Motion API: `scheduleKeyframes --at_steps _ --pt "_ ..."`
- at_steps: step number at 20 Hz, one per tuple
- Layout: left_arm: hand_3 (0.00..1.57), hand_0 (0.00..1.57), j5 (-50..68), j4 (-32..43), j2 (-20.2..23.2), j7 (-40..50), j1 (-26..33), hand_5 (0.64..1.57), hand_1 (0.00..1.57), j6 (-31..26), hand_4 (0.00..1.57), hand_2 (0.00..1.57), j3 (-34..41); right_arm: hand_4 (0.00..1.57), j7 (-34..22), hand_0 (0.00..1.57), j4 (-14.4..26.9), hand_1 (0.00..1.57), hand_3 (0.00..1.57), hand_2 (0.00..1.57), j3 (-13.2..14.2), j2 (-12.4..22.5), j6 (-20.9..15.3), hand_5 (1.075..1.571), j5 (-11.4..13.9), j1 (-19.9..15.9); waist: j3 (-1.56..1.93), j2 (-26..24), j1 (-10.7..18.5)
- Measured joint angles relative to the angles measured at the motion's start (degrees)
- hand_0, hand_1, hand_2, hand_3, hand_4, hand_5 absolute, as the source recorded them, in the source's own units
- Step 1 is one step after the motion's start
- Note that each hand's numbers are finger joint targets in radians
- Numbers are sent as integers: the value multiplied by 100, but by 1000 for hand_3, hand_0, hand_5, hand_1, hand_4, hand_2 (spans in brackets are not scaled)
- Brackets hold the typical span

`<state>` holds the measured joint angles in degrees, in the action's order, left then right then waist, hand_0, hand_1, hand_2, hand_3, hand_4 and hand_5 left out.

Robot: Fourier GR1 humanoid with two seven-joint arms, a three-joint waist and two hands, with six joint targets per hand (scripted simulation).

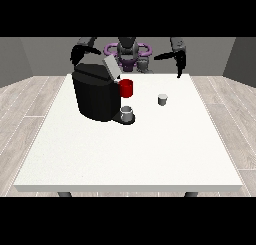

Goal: Insert the coffee pod into the coffee machine and close the lid

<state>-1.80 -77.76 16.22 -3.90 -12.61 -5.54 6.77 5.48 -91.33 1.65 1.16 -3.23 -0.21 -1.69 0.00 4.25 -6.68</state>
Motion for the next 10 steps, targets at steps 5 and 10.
scheduleKeyframes --at_steps 5,10 --pt "0 0 -147 815 252 68 -543 1571 0 -102 0 0 141 186 -68 0 -168 0 0 0 -217 -56 -136 1571 47 -98 -2 220 -194" --pt "0 0 -287 1669 437 -89 -967 1571 0 -131 0 0 300 283 -63 0 -253 0 0 0 -294 -55 -160 1571 38 -181 -3 444 -289"
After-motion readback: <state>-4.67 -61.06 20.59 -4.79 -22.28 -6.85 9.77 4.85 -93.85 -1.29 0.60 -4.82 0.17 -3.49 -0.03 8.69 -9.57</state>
